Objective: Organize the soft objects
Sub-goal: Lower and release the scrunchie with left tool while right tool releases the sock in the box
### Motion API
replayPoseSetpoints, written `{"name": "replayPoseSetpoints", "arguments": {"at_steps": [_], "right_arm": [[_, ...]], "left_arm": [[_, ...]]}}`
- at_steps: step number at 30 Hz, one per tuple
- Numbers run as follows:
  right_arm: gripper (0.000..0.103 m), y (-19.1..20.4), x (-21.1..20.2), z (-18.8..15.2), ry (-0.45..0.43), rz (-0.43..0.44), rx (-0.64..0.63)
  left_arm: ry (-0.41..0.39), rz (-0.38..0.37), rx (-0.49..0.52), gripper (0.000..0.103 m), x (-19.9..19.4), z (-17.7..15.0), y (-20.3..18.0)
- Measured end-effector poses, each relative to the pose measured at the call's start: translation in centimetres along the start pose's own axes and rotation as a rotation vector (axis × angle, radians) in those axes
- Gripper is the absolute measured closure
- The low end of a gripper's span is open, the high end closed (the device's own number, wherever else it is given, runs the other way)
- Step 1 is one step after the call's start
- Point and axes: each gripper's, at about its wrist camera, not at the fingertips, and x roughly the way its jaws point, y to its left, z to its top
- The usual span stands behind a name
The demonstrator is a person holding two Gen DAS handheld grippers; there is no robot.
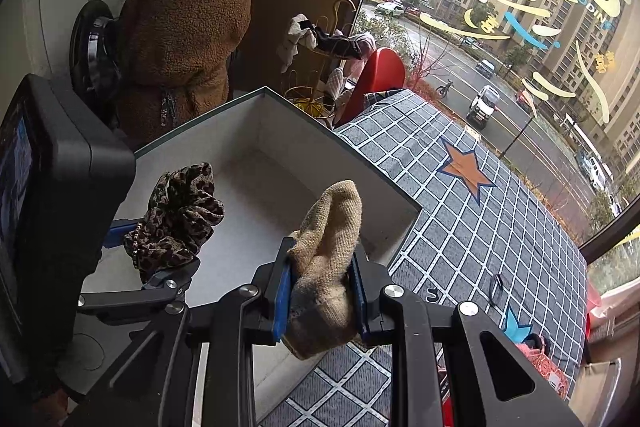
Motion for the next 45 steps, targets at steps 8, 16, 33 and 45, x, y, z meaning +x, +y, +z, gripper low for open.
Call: {"name": "replayPoseSetpoints", "arguments": {"at_steps": [8,16,33,45], "right_arm": [[0.077,0.1,0.5,0.2,0.007,0.0,0.0],[0.077,0.1,0.8,0.3,0.01,-0.002,0.0],[0.077,0.5,3.2,-1.6,0.027,0.031,0.111],[0.077,-1.1,1.0,-2.4,-0.015,0.051,0.177]], "left_arm": [[0.001,-0.007,0.002,0.054,0.1,0.1,-0.1],[0.003,-0.012,0.005,0.054,0.4,0.3,-0.2],[-0.004,-0.024,0.053,0.054,1.4,-0.3,-0.6],[-0.023,-0.102,0.235,0.054,0.9,-1.1,-2.9]]}}
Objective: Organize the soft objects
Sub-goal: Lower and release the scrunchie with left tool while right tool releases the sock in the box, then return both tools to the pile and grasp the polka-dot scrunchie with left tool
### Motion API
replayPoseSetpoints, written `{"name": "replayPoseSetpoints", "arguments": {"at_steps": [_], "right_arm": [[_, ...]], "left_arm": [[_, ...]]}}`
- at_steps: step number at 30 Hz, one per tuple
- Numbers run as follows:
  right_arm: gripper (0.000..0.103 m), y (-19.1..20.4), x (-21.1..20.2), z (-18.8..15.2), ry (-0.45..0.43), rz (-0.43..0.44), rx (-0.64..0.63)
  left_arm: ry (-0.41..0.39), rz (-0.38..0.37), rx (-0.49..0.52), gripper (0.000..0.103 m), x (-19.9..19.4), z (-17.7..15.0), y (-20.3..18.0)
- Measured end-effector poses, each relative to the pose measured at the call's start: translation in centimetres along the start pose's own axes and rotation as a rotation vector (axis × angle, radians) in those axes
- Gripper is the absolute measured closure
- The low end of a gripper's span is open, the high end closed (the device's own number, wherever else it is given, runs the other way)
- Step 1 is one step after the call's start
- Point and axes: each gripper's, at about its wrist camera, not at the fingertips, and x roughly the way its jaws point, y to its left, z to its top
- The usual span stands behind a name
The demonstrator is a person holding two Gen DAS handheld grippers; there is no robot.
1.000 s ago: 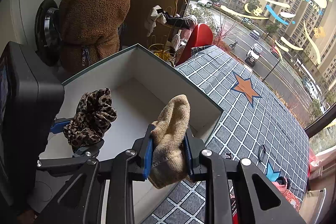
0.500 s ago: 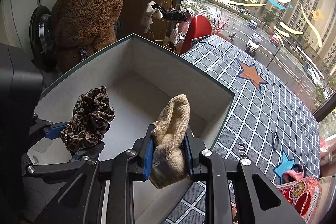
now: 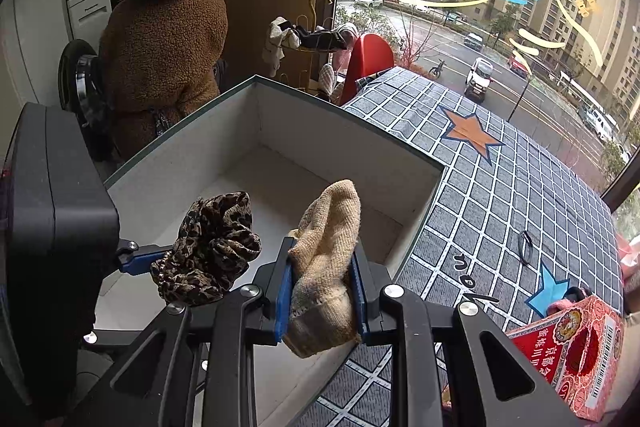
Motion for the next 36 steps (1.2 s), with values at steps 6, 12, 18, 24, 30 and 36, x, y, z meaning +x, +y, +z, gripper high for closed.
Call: {"name": "replayPoseSetpoints", "arguments": {"at_steps": [6,12,18,24,30,36], "right_arm": [[0.077,-1.0,-0.3,0.4,-0.006,-0.006,0.024],[0.077,-1.7,-0.5,1.0,-0.016,0.001,0.04],[0.077,-1.8,0.3,1.6,0.007,0.039,0.048],[0.076,-1.9,0.7,1.7,0.025,0.062,0.069],[0.036,-2.6,-1.2,1.6,-0.048,0.04,0.094],[0.036,-4.0,-4.5,1.2,-0.107,0.048,0.116]], "left_arm": [[-0.032,0.013,-0.021,0.054,-1.2,0.4,0.0],[-0.05,-0.005,-0.071,0.054,-2.6,1.2,0.7],[-0.03,0.025,-0.102,0.054,-2.6,1.7,1.1],[-0.038,0.029,-0.131,0.024,-2.6,1.5,1.6],[-0.067,0.01,-0.135,0.024,-3.5,1.5,1.6],[-0.09,-0.005,-0.145,0.024,-4.9,1.1,1.2]]}}
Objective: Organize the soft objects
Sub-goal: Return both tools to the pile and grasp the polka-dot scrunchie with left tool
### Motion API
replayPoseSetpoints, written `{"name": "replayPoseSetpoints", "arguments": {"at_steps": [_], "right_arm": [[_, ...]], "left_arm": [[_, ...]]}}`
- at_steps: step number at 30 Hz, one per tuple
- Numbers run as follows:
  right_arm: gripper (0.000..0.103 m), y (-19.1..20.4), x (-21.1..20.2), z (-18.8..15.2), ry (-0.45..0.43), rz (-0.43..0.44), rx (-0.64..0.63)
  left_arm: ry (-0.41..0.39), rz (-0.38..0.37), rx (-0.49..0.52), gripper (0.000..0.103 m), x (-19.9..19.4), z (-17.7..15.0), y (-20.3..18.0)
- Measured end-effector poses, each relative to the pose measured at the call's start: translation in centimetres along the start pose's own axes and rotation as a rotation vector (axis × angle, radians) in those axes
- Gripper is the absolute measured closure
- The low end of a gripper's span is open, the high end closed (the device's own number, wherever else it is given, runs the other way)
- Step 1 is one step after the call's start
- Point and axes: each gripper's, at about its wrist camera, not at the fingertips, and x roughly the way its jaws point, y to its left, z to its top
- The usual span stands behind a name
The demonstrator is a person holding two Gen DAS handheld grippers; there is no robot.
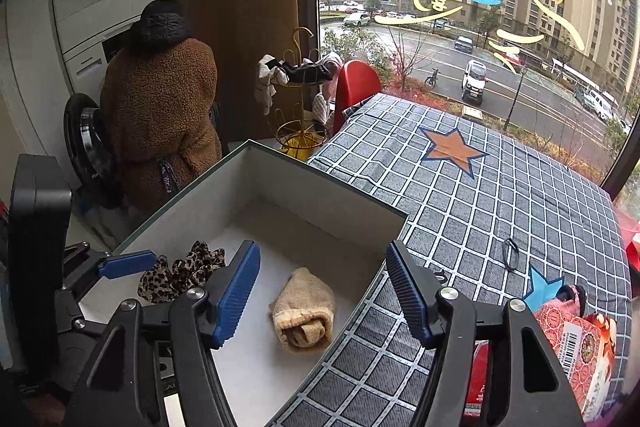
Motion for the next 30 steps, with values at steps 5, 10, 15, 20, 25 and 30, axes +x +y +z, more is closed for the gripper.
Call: {"name": "replayPoseSetpoints", "arguments": {"at_steps": [5,10,15,20,25,30], "right_arm": [[0.036,-2.5,-5.3,-2.1,-0.063,-0.012,0.028],[0.036,-6.1,-10.9,-5.8,-0.098,-0.074,0.085],[0.036,-9.8,-15.8,-10.7,-0.094,-0.198,0.155],[0.036,-13.6,-16.3,-16.3,0.007,-0.273,0.285],[0.036,-15.5,-15.1,-21.3,0.112,-0.271,0.37],[0.036,-16.0,-14.4,-24.8,0.17,-0.226,0.406]], "left_arm": [[-0.049,-0.034,0.035,0.024,-2.3,-0.8,-2.3],[-0.103,-0.111,0.147,0.024,-5.4,-2.1,-7.7],[-0.113,-0.215,0.265,0.024,-6.9,-4.4,-14.3],[-0.021,-0.266,0.37,0.024,-4.3,-7.4,-20.3],[0.053,-0.281,0.435,0.024,-1.9,-10.8,-23.9],[0.092,-0.282,0.445,0.024,-0.2,-12.7,-25.4]]}}
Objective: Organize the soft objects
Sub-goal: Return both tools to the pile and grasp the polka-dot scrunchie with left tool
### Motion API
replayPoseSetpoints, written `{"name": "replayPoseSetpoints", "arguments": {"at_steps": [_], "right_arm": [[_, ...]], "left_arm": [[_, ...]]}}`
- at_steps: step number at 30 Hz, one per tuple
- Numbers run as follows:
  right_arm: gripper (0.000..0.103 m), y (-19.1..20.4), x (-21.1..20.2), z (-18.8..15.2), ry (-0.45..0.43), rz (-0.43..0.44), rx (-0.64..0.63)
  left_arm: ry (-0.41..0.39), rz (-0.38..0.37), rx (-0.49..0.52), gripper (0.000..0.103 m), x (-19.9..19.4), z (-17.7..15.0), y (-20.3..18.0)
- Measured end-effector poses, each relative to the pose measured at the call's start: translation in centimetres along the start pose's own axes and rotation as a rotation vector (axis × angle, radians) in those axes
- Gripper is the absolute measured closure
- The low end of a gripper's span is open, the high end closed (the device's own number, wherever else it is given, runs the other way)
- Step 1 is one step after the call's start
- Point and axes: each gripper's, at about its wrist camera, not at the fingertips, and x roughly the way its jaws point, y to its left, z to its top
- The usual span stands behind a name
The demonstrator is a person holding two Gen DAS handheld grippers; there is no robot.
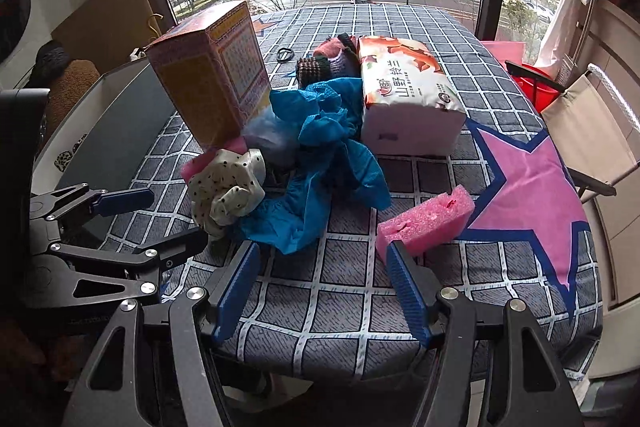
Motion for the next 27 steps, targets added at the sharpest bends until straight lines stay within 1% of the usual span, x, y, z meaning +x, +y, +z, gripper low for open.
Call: {"name": "replayPoseSetpoints", "arguments": {"at_steps": [3,7,10,13,16,20,21,22,23,24,25,26,27], "right_arm": [[0.036,-1.2,0.1,-0.5,-0.004,-0.012,0.026],[0.036,-4.3,0.5,-0.6,-0.009,-0.016,0.144],[0.036,-6.3,1.1,-0.5,-0.001,0.037,0.232],[0.036,-7.1,1.4,-0.4,-0.008,0.062,0.272],[0.036,-7.5,1.7,0.1,-0.021,0.063,0.298],[0.036,-8.0,2.9,1.0,-0.01,0.078,0.347],[0.036,-7.9,3.3,1.2,-0.003,0.081,0.346],[0.036,-7.7,3.6,1.2,-0.003,0.081,0.34],[0.036,-7.6,3.8,1.3,-0.01,0.079,0.329],[0.036,-7.4,3.9,1.3,-0.021,0.079,0.315],[0.036,-7.2,3.9,1.2,-0.032,0.072,0.296],[0.041,-7.0,3.8,1.1,-0.044,0.064,0.277],[0.042,-7.0,3.9,1.0,-0.051,0.061,0.265]], "left_arm": [[0.007,0.001,0.004,0.024,0.5,0.1,-0.8],[-0.018,0.023,0.026,0.024,0.5,1.0,-1.5],[-0.027,0.023,0.019,0.024,0.9,2.0,-1.6],[-0.034,0.009,0.003,0.024,1.4,2.8,-1.4],[-0.016,-0.006,-0.025,0.024,2.2,3.3,-1.0],[-0.004,0.01,-0.022,0.024,3.3,3.8,-1.5],[-0.003,0.013,-0.013,0.026,3.5,3.8,-1.6],[0.0,0.014,-0.005,0.035,3.7,3.8,-1.8],[0.01,0.011,0.001,0.042,4.0,3.7,-1.9],[0.019,0.008,-0.001,0.053,4.2,3.6,-1.8],[0.021,0.004,-0.008,0.062,4.4,3.6,-1.6],[0.021,-0.001,-0.017,0.064,4.5,3.5,-1.4],[0.018,-0.011,-0.026,0.067,4.5,3.5,-1.1]]}}
